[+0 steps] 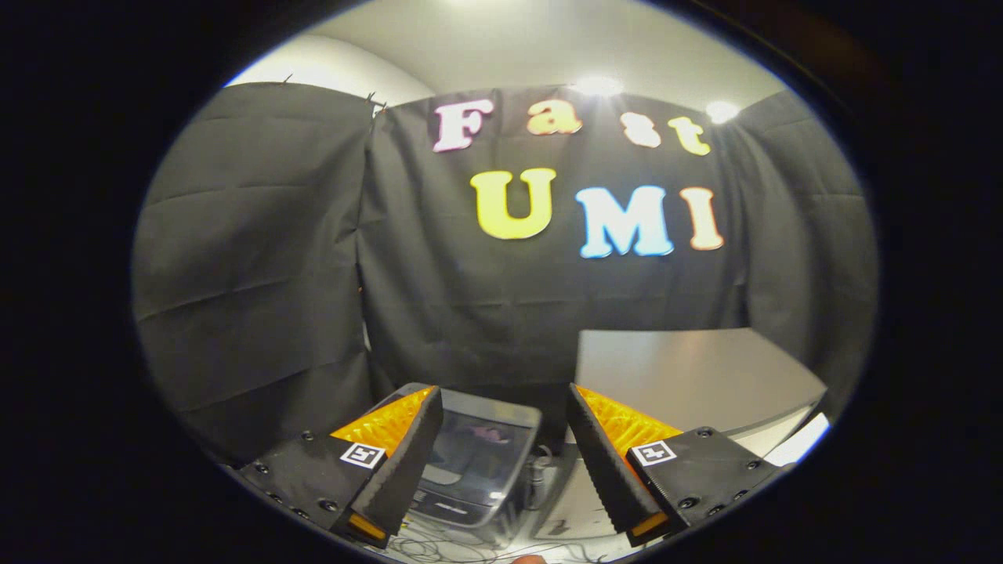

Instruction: Put the clothes into the washing machine and then close the washing machine lid.

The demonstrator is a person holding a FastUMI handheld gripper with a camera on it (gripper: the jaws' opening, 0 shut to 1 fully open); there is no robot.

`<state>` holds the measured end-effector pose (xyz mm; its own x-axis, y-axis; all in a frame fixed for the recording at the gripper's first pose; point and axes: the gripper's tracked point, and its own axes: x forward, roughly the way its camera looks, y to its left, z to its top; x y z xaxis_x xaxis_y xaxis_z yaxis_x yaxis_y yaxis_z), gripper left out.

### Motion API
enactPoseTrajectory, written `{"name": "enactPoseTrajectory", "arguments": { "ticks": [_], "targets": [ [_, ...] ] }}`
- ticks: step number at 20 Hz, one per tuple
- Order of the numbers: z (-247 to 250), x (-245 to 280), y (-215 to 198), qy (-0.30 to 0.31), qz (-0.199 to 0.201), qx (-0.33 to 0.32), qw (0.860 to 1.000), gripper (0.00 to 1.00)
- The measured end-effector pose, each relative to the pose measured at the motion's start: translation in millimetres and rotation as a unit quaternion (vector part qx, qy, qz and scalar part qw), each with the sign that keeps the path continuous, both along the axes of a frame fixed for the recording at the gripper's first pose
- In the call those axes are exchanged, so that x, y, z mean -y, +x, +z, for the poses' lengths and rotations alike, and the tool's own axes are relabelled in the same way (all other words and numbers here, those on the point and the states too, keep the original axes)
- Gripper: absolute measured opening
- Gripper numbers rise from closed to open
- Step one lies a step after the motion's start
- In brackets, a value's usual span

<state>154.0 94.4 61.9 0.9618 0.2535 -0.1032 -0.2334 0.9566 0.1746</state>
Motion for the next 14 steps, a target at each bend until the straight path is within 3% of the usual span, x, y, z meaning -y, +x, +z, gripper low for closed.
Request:
{"name": "enactPoseTrajectory", "arguments": {
  "ticks": [7, 11, 14],
  "targets": [
    [-19.6, 169.6, -56.6, -0.011, -0.097, 0.022, 0.995, 0.98],
    [-17.5, 247.7, -87.5, -0.023, -0.132, 0.051, 0.99, 0.98],
    [-17.9, 276.4, -108.7, -0.004, -0.131, 0.061, 0.99, 0.98]
  ]
}}
